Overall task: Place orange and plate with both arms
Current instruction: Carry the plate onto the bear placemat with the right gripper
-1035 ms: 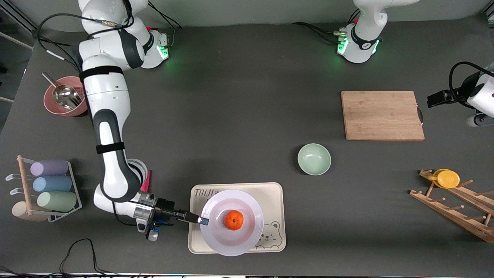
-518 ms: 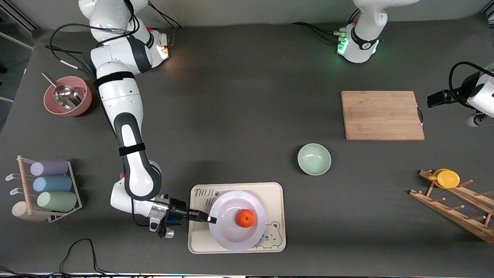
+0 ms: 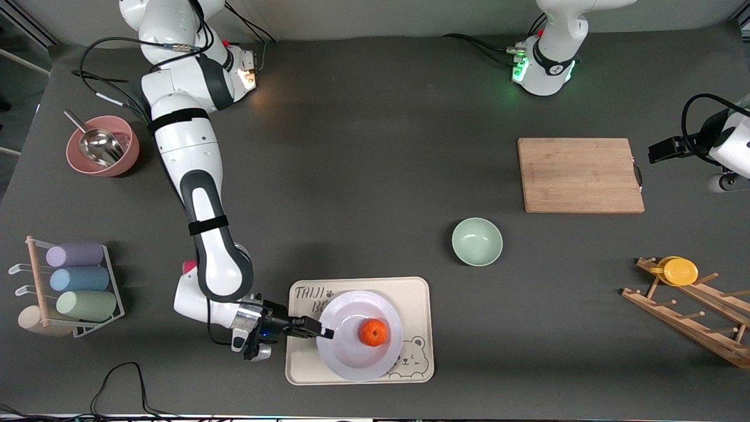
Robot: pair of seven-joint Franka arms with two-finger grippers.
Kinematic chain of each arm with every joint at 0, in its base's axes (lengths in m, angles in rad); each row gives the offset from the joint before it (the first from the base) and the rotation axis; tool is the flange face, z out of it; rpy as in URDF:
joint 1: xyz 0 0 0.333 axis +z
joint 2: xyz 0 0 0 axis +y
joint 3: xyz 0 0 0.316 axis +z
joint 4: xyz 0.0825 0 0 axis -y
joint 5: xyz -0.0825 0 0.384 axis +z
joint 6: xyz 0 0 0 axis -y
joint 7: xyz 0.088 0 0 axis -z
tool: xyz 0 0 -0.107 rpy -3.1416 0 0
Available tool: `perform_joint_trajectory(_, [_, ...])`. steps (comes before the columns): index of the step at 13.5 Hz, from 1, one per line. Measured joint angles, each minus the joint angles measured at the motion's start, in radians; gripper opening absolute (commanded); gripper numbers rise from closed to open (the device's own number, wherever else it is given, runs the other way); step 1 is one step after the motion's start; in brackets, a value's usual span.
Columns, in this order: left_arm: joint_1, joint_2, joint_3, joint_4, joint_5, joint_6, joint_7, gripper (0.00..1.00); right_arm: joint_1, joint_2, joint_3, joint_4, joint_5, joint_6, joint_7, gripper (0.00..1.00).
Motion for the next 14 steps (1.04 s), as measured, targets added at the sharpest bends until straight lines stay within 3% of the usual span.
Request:
perform_joint_trajectory(2, [0.0, 0.0, 0.0, 0.0, 0.0, 0.0, 0.0, 1.0, -0.001, 0.001, -0.004, 0.001, -0.051, 0.008, -0.014, 1.0])
perform_joint_trajectory(9, [0.0, 0.0, 0.0, 0.0, 0.0, 0.0, 0.0, 1.0, -0.008, -0.031, -0.009, 0.049, -0.459, -0.004, -0.014, 1.0])
perform_joint_trajectory(12, [0.0, 0.0, 0.0, 0.0, 0.0, 0.0, 0.0, 1.0, -0.008, -0.126, -0.024, 0.066, -0.578, -0.12, 0.037, 1.0])
perform_joint_trajectory(14, [0.0, 0.0, 0.0, 0.0, 0.0, 0.0, 0.0, 1.0, -0.011, -0.216, -0.081, 0.068, -0.656, -0.259, 0.085, 1.0])
